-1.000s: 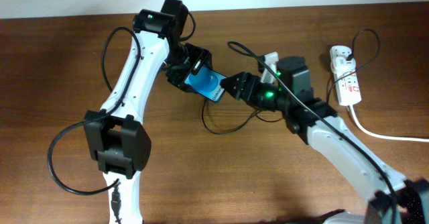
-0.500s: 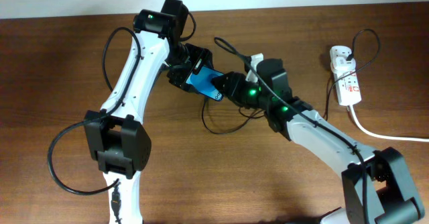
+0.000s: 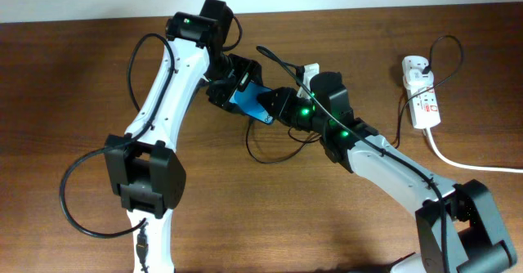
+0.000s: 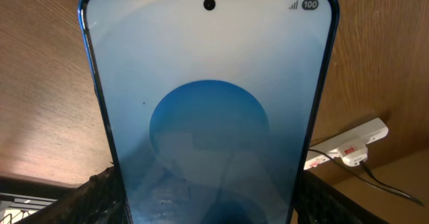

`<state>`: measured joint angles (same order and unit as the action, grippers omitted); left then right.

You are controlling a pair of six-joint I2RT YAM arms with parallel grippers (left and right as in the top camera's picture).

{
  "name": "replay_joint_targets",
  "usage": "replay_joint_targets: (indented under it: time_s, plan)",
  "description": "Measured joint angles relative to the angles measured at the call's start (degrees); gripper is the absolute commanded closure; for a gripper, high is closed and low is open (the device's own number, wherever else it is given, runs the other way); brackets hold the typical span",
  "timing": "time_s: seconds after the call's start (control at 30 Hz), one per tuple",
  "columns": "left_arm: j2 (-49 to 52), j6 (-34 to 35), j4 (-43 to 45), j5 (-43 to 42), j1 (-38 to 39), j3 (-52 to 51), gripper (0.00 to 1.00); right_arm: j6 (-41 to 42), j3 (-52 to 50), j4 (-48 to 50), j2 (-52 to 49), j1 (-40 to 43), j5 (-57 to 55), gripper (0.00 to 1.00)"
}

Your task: Plug charger to phone and switch on socket

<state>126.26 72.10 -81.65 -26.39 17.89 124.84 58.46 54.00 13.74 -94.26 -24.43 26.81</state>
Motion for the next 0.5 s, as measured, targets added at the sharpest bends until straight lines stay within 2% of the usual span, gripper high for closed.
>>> replay_joint_targets:
  time_s: [0.1,0.13,0.3,0.5]
  plan:
    - [0.0,0.0,0.0,0.0,0.0,0.0,1.0,0.04,0.0,0.0,0.0,0.0,0.02,0.9]
    - [0.0,0.0,0.0,-0.02,0.0,0.0,1.0,0.13,0.0,-0.07,0.0,0.0,0.0,0.96]
    - [0.0,-0.02,0.39,-0.42,0.0,0.11,1.0,2.51,0.0,-0.39,0.0,0.26,-0.02,0.96]
    - [0.0,0.0,0.33,-0.42,0.0,0.11,0.8,2.64,0.0,-0.39,0.0,0.52,0.26,0.96]
